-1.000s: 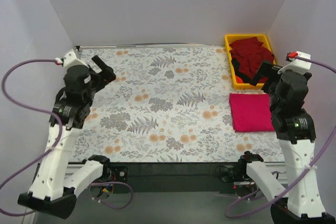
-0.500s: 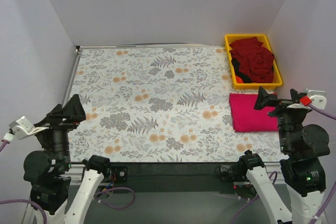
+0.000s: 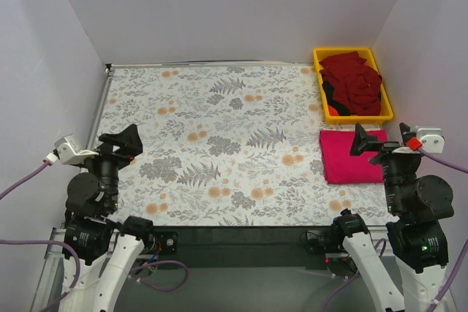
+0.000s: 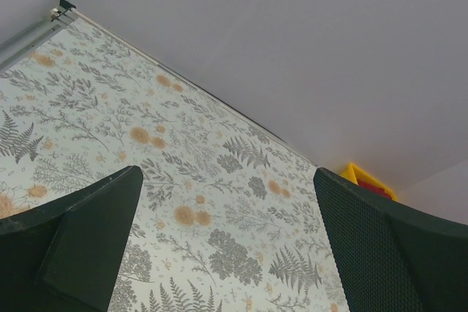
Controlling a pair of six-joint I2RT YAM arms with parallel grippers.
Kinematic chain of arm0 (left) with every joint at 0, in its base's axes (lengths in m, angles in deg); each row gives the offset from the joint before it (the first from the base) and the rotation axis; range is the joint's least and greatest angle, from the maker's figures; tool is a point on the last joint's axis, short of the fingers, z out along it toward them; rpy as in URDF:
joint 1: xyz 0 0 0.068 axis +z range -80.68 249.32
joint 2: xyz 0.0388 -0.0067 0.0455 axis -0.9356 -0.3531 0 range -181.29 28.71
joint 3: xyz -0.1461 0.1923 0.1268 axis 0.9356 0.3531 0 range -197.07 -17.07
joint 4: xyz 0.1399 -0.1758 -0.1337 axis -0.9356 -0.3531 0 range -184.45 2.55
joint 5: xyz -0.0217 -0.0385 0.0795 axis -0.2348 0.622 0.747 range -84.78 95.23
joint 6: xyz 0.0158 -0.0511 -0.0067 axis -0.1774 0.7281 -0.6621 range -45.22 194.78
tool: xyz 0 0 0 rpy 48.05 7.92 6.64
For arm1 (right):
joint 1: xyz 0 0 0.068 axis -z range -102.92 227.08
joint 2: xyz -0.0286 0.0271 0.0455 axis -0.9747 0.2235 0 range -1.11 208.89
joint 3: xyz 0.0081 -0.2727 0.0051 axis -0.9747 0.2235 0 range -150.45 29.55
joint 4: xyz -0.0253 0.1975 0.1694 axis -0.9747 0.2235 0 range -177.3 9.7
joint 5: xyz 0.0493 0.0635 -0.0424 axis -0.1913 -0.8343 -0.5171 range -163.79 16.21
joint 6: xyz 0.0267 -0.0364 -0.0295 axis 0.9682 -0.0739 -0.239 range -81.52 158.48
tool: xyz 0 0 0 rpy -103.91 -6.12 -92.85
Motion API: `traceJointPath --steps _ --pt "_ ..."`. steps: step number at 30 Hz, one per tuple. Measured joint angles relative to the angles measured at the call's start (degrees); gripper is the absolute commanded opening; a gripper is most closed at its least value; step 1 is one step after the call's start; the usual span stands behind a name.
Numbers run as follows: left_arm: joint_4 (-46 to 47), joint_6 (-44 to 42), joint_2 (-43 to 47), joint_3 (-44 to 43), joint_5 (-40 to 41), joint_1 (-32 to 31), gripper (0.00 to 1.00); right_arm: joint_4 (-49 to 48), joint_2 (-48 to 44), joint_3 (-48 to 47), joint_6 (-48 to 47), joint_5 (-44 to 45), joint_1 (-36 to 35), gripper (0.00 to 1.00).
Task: Fold and stack the t-shirts
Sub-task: Neatly place the folded tshirt to the corner
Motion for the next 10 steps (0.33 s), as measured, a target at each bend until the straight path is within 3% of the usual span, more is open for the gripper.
traceJointPath --steps 10 --pt "1.2 -0.2 4.2 2.4 -2.0 -0.8 0.98 -0.2 -0.6 -0.6 -0.3 0.2 0.0 0.98"
